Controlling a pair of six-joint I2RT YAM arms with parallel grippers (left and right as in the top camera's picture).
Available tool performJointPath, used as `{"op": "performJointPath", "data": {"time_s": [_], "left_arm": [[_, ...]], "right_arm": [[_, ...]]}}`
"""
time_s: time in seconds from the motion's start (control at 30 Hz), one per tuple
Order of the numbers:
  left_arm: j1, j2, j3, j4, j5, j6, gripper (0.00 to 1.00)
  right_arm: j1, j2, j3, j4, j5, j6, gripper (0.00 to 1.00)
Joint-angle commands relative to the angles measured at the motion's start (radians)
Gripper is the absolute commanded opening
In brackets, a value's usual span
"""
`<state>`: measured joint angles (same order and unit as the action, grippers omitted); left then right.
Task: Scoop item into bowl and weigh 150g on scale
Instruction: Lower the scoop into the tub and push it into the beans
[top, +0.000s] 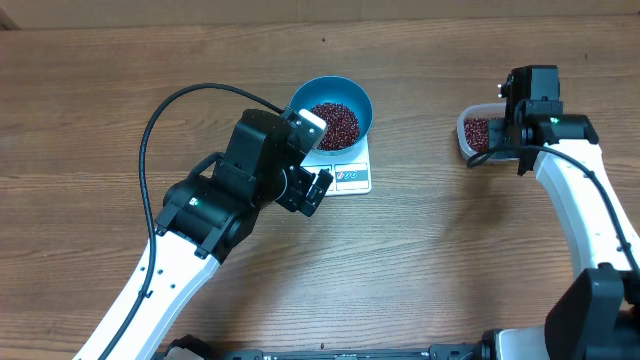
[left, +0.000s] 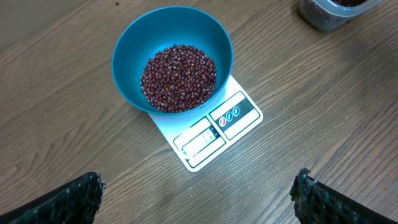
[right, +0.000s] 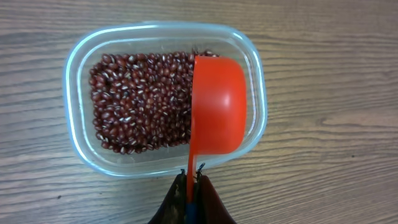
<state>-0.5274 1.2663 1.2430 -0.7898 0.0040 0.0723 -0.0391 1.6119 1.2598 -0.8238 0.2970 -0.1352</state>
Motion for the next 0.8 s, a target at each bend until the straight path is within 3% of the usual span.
{"op": "performJointPath", "data": {"time_s": [0.0, 0.77], "left_arm": [[0.003, 0.005, -0.004, 0.000, 0.008, -0.016, 1.00], [0.003, 0.005, -0.004, 0.000, 0.008, -0.016, 1.00]], "right_arm": [[-0.013, 0.053, 0.002, 0.010, 0.017, 0.005, 0.04], [-0.015, 0.184, 0.002, 0.070, -0.052, -0.027, 0.04]]}}
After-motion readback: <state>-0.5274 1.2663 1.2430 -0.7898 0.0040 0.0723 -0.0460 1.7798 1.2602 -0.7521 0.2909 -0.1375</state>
